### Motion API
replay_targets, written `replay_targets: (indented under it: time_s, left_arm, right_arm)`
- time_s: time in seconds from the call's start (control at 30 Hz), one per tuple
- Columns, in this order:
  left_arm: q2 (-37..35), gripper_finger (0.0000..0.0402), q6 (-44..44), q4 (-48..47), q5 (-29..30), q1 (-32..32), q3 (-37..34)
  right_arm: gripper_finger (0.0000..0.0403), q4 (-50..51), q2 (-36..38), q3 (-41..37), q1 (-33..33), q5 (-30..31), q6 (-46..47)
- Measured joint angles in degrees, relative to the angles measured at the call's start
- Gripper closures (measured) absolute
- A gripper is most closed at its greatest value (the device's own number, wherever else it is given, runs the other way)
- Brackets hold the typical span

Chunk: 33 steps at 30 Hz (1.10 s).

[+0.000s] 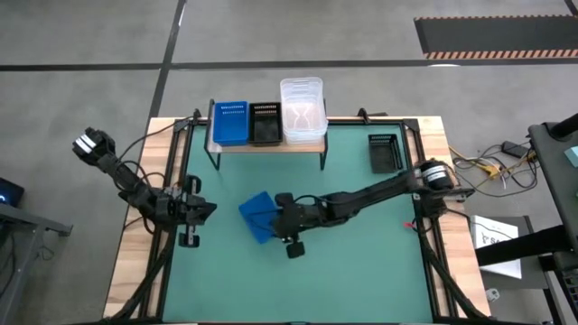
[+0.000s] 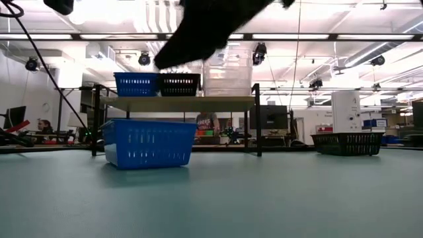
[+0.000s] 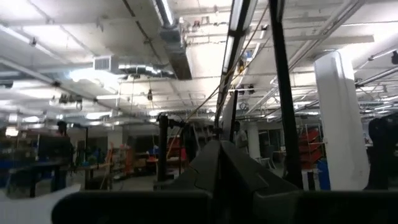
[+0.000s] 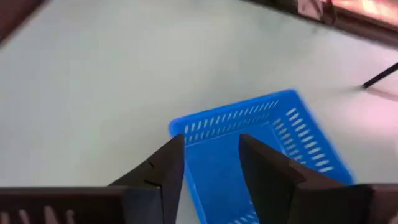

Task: Stack baskets on shelf by color
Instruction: Stack the blue transparent bin on the other blue bins on the shelf

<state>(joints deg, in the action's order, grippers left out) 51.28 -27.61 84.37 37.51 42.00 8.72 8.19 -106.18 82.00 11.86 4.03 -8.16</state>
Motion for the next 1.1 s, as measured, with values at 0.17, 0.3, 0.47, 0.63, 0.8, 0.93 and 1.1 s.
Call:
replay_targets:
  time_s: [0.17,0.3,0.47,0.63,0.8,0.93,1.1]
  left_arm:
    - [5.0,0.0402,7.6,-8.9,4.8,0.0,5.1]
    - [12.4,0.0402,21.5,-26.2,13.5,0.0,12.2]
    - [19.7,0.0402,43.2,-51.6,13.5,0.0,22.4]
    - [25.7,0.0402,63.6,-81.7,5.2,-2.0,35.0]
    - [31.5,0.0402,72.2,-102.6,-7.1,-6.9,47.1]
    - [36.7,0.0402,70.7,-111.4,-18.9,-11.6,54.1]
    - [39.0,0.0398,69.1,-120.0,-29.6,-15.1,58.4]
  right_arm:
    - [0.0252,4.2,6.7,-2.8,1.7,0.0,-3.6]
    - [0.0269,2.3,12.8,-7.9,2.8,0.1,-5.5]
    - [0.0294,-0.7,19.4,-14.9,2.9,0.5,-6.0]
    - [0.0310,-4.3,25.8,-20.4,2.9,0.6,-6.0]
    - [0.0314,-4.6,31.1,-24.8,2.9,0.5,-5.9]
    - [0.0310,-5.3,34.5,-27.9,2.9,0.5,-5.3]
    - [0.0312,-5.4,36.7,-30.4,2.9,0.5,-4.2]
